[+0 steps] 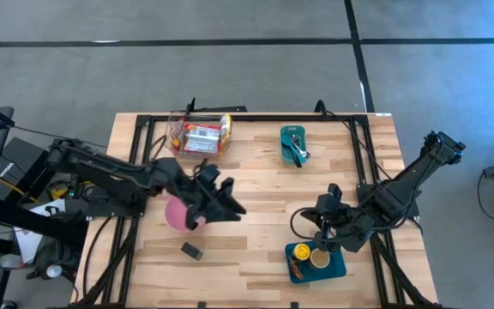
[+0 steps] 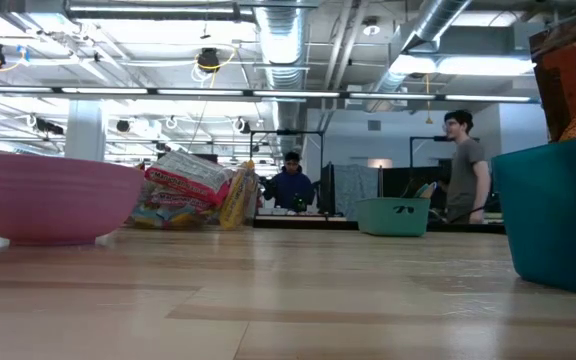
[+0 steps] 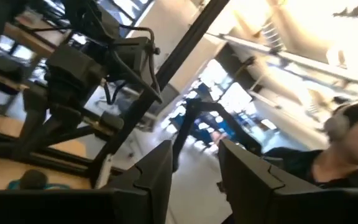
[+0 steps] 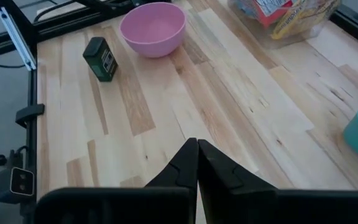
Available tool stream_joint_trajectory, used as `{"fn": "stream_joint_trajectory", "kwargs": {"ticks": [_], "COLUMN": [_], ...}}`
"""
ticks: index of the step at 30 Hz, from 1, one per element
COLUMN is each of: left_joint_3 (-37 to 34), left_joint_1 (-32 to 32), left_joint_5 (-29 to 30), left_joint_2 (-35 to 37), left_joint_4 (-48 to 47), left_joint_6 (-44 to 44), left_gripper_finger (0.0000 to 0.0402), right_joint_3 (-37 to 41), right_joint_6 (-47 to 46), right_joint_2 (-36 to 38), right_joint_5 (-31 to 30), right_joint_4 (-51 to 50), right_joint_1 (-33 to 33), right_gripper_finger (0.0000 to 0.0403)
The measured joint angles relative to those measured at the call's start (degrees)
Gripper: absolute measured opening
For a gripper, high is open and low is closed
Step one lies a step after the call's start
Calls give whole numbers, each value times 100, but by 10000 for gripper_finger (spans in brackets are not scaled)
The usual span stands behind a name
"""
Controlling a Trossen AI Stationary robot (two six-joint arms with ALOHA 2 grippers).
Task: Pick & Place Food Item
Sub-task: Put the black seasoning can into the blue bin
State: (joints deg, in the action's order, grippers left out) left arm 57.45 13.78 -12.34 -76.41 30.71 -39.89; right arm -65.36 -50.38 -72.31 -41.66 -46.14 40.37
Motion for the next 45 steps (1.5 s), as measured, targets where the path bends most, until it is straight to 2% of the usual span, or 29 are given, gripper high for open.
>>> {"fn": "stream_joint_trajectory", "kwargs": {"ticks": [8,11,18,22,33,37,42,45], "left_joint_3": [3,2,2,2,2,2,2,2], "left_joint_1": [860,1225,2043,2447,2918,2935,2935,2922], "left_joint_5": [1427,1910,2384,2816,2881,2554,2433,2433], "left_joint_2": [1096,1383,1575,1486,1377,1378,1315,1208], "left_joint_4": [-2442,-3075,-3486,-3965,-6437,-7329,-7932,-7956], "left_joint_6": [472,489,696,831,846,878,1491,2132], "left_gripper_finger": [83,62,6,3,0,0,0,0], "right_joint_3": [0,0,0,0,0,0,0,0], "right_joint_6": [90,90,-53,-63,-21,-19,-19,-19], "right_joint_2": [0,0,0,0,0,0,0,0], "right_joint_5": [-16,-16,-16,-19,-33,-33,-32,-33], "right_joint_4": [-14,-12,-6,11,33,32,32,32], "right_joint_1": [-146,-205,-403,-553,-1121,-1281,-1451,-1544], "right_gripper_finger": [1,1,1,1,1,1,1,1]}}
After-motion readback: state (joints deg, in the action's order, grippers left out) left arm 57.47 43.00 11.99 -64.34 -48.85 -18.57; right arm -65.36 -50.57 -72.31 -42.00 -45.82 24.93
